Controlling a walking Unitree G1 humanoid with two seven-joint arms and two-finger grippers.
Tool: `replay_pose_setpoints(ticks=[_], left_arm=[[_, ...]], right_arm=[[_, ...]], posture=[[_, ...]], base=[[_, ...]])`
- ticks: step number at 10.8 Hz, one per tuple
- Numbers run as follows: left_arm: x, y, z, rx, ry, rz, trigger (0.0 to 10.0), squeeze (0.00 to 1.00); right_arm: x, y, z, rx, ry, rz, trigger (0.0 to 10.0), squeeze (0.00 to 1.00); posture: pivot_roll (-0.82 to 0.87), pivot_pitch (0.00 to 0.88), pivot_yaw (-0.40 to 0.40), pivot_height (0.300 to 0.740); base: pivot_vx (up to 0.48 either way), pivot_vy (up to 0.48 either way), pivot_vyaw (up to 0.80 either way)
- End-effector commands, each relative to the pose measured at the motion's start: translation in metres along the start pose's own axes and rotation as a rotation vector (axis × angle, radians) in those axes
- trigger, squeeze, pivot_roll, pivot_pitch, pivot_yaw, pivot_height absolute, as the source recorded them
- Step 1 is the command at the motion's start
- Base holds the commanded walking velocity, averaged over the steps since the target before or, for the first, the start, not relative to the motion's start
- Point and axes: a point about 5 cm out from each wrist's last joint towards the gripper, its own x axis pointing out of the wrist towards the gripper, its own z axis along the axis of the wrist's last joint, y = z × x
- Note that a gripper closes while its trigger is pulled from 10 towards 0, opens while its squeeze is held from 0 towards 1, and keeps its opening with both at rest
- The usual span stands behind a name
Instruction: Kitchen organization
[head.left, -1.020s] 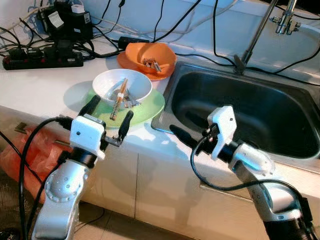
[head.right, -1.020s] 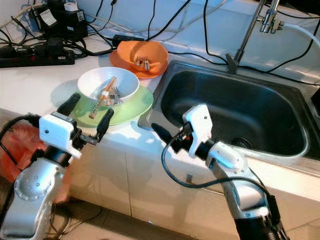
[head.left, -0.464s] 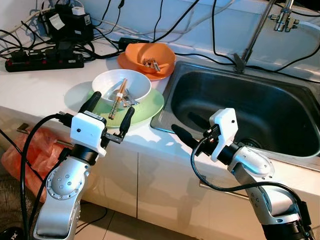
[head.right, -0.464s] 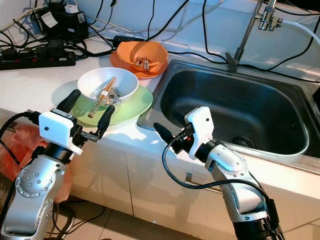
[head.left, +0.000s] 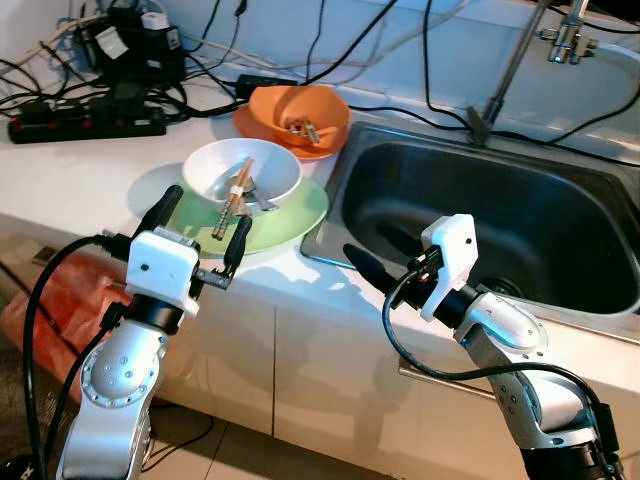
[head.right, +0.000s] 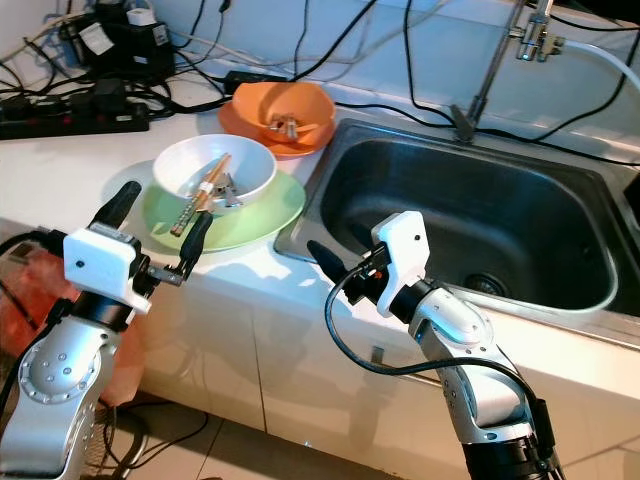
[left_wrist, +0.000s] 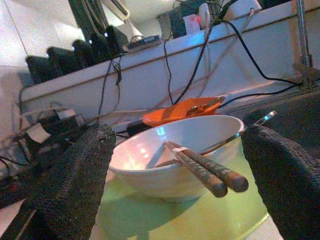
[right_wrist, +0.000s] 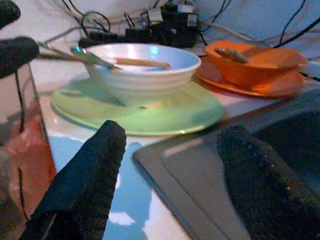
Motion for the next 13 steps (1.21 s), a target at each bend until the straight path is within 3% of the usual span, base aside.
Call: replay_pose_setpoints(ticks=[1, 3, 7, 11, 12, 13], left_arm=[[-0.001, -0.001, -0.002, 0.019, 0.004, -0.005, 10.0, 0.0], [-0.001, 0.001, -0.008, 0.048, 0.009, -0.014, 10.0, 0.0], [0.01, -0.003, -0.015, 0.098, -0.022, -0.08, 10.0, 0.0], [0.012, -0.01, -0.033, 0.147, -0.016, -0.155, 10.0, 0.0], [0.013, -0.008, -0.036, 0.155, -0.018, -0.15, 4.9, 0.0], [0.014, -0.007, -0.036, 0.162, -0.021, -0.147, 3.2, 0.0]], right_arm=[[0.001, -0.004, 0.003, 0.015, -0.008, -0.022, 10.0, 0.0], [0.003, -0.003, 0.007, 0.093, -0.035, -0.006, 10.0, 0.0], [0.003, -0.004, 0.008, 0.083, -0.036, -0.005, 10.0, 0.0], [0.003, -0.003, 0.009, 0.074, -0.042, 0.001, 10.0, 0.0], [0.003, -0.003, 0.01, 0.075, -0.044, 0.0, 10.0, 0.0], [0.002, -0.002, 0.009, 0.076, -0.044, -0.002, 10.0, 0.0]], posture=[[0.14, 0.003, -0.076, 0.74], [0.13, 0.0, -0.073, 0.74], [0.13, 0.0, -0.069, 0.74], [0.12, 0.0, -0.067, 0.74], [0.12, 0.0, -0.067, 0.74], [0.11, 0.0, -0.063, 0.74]], base=[[0.0, 0.0, 0.0], [0.0, 0.0, 0.0], [0.0, 0.0, 0.0], [0.0, 0.0, 0.0], [0.0, 0.0, 0.0], [0.0, 0.0, 0.0]])
